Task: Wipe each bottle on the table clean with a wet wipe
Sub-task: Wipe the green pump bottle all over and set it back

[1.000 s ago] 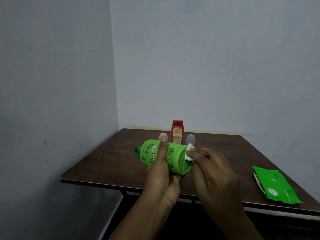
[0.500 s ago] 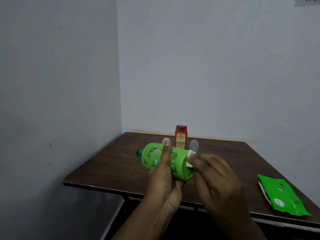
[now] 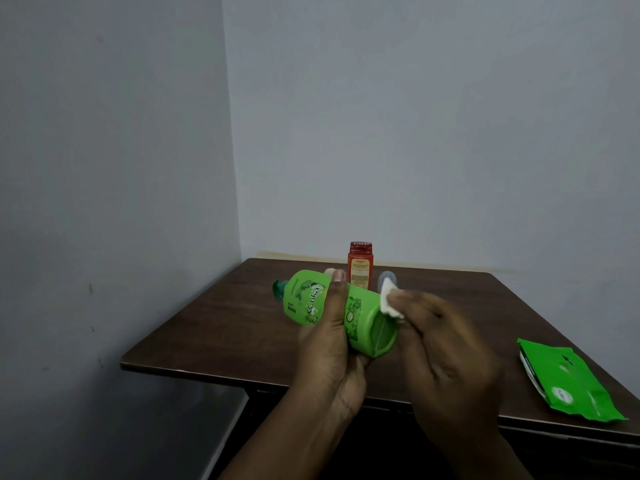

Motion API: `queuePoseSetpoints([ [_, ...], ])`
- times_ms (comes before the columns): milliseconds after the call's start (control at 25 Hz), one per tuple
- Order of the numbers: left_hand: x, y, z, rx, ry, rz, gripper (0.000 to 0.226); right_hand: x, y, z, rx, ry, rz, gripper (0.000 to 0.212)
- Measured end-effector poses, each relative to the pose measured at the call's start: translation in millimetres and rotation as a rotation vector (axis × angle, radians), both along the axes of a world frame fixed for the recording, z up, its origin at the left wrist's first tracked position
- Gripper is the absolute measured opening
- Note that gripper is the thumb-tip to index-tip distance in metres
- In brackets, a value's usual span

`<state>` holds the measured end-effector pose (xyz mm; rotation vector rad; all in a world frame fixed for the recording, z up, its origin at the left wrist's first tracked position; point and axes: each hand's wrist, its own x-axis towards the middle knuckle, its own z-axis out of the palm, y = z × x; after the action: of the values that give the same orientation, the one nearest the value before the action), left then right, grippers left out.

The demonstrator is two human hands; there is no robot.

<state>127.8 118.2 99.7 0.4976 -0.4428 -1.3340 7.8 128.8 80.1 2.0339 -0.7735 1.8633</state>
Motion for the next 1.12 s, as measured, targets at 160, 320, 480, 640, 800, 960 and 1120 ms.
queuePoseSetpoints([
  [160, -0.4, -5.6, -6.5, -0.038, -0.027, 0.013, 0.057, 5.4, 5.4, -17.2, -0.107, 0.164, -0.021, 0.024],
  [320, -4.5, -20.8, -17.5, 0.030, -0.094, 0.102, 0.060, -5.5, 2.3, -24.4, -0.170, 0.465, -0.030, 0.026],
  [480, -4.2, -31.6, -32.5, -0.087, -0.213, 0.161, 0.063, -23.5, -23.0, -15.8, -0.143, 0.251, -0.192, 0.024],
  [640, 6.8, -51.3, -44.6, -0.026, -0.330, 0.328, 0.069, -16.9, -53.5, -46.4, -0.025, 0.378, -0.153, 0.032],
  [800, 19.3, -67.3, -54.7, -0.046, -0.501, 0.384, 0.071, -13.0, -55.7, -56.9, 0.017, 0.538, 0.066, 0.026],
  [960, 27.1, -90.3, -68.6, -0.054, -0.558, 0.383, 0.072, -11.5, -78.7, -54.9, 0.086, 0.444, 0.005, 0.036],
  [1120, 34.4, -108.8, -75.3, -0.108, -0.716, 0.397, 0.065, -9.7, -90.0, -77.5, 0.017, 0.518, 0.078, 0.034],
])
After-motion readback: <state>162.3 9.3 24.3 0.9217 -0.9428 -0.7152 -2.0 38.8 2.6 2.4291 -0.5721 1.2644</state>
